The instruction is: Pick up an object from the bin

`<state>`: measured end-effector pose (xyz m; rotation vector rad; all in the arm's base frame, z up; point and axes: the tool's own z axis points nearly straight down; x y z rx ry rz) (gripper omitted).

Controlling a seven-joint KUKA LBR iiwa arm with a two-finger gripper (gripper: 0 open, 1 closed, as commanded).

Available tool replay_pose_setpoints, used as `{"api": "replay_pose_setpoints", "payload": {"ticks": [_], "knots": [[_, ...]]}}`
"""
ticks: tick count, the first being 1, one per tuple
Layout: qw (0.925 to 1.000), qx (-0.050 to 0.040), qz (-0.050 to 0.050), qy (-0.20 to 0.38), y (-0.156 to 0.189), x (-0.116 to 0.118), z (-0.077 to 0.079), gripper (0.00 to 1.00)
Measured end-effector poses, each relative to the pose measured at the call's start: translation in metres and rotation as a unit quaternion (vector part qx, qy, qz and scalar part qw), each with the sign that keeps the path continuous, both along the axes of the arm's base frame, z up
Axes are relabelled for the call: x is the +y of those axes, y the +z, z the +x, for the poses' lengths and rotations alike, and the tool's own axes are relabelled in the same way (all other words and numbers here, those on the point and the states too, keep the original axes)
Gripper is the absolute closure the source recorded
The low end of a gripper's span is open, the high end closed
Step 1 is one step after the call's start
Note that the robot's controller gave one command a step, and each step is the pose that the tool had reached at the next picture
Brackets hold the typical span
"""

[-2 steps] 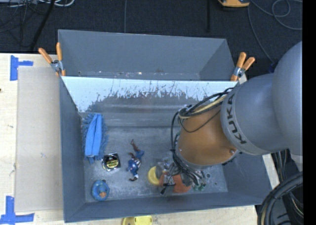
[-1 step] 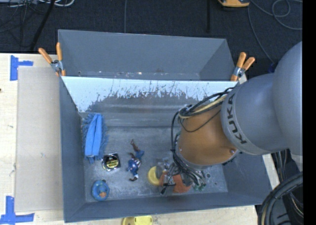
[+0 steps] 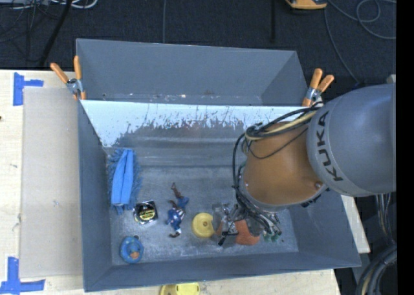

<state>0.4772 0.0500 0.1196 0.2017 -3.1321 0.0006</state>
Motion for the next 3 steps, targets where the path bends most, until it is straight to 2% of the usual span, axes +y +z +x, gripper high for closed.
{"api": "replay_pose_setpoints", "payload": {"ticks": [1, 2, 3], "knots": [[1.0000, -0.0005, 0.000, 0.007, 0.027, 0.022, 0.005, 1.00], [1.0000, -0.0002, 0.001, -0.002, 0.064, 0.010, 0.013, 1.00], [1.0000, 0.0016, 0.000, -0.007, 0.122, 0.016, 0.010, 1.00]]}}
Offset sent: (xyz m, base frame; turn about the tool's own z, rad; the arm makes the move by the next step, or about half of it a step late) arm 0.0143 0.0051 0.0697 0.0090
